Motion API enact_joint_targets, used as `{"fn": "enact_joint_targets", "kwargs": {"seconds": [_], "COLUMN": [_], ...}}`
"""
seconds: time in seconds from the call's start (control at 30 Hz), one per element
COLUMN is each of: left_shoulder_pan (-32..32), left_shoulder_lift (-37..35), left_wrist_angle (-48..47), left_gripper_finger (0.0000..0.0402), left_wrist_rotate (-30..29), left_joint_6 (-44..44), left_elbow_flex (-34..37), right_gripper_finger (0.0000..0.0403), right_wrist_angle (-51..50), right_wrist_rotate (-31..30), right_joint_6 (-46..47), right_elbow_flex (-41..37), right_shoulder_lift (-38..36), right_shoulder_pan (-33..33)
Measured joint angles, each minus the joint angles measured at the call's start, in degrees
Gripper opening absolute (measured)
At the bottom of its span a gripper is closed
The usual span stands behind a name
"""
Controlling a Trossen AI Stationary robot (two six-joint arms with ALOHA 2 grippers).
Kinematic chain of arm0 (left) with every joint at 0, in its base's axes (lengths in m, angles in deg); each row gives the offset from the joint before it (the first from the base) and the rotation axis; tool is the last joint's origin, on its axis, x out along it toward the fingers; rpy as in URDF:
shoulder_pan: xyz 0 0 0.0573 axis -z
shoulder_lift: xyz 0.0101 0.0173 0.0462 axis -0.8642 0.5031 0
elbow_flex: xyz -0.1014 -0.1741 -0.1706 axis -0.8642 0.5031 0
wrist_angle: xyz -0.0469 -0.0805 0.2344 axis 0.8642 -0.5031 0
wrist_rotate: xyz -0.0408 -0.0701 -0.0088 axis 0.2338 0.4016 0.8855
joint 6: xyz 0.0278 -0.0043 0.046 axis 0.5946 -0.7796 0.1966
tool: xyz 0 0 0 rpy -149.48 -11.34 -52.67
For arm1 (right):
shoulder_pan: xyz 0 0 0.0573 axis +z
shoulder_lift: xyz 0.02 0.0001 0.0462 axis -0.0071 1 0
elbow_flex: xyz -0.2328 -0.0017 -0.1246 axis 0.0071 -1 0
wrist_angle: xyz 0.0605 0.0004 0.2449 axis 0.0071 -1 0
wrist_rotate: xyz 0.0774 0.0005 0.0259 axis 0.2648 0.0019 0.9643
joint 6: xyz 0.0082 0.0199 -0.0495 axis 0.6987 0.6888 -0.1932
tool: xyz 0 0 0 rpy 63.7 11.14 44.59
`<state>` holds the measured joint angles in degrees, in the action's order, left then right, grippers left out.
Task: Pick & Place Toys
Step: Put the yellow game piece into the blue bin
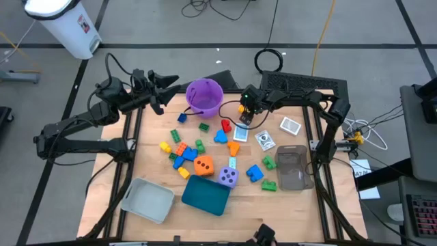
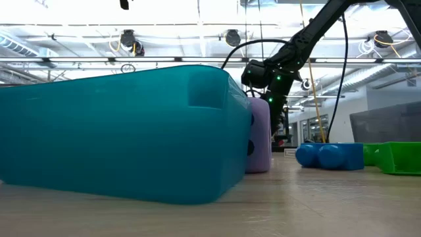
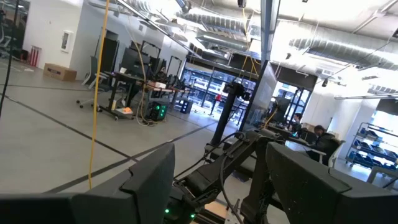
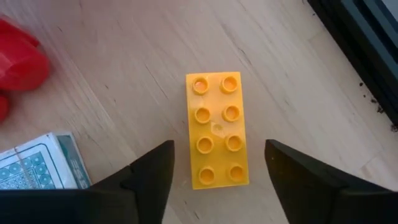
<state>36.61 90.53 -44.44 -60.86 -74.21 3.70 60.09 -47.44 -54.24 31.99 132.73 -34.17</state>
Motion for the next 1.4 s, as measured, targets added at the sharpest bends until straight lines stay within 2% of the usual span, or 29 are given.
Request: {"fn": "enact_joint_targets", "kwargs": {"seconds": [0.13, 0.33, 0.63, 0.87, 1.23, 1.4], "left_shoulder_pan": [0.0, 0.01, 0.02, 0.02, 0.02, 0.01], "left_shoulder_lift": [0.0, 0.0, 0.0, 0.0, 0.0, 0.0], "left_wrist_angle": [-1.07, -1.32, -1.29, -1.31, -1.33, -1.35], "left_gripper_finger": [0.0262, 0.0262, 0.0262, 0.0262, 0.0262, 0.0262], "left_wrist_rotate": [-0.04, -0.08, -0.1, -0.12, -0.23, -0.27], "left_joint_6": [0.0, 0.0, 0.02, 0.02, 0.0, 0.0], "left_elbow_flex": [0.0, 0.02, 0.02, 0.02, 0.02, 0.02], "right_gripper_finger": [0.0265, 0.0269, 0.0254, 0.0253, 0.0252, 0.0228], "right_wrist_angle": [1.33, 3.69, 4.33, 9.46, 14.43, 14.32], "right_wrist_rotate": [0.5, 2.55, 3.1, 3.36, 4.55, 6.05], "right_joint_6": [-0.14, -1.05, 0.28, 3.0, 3.5, 3.49], "right_elbow_flex": [0.0, -0.02, -3.91, -7.47, -7.76, -7.76], "right_shoulder_lift": [0.32, 0.44, 0.42, -0.02, 0.28, 0.42], "right_shoulder_pan": [-0.43, -1.05, -2.15, -2.19, -2.25, -2.3]}}
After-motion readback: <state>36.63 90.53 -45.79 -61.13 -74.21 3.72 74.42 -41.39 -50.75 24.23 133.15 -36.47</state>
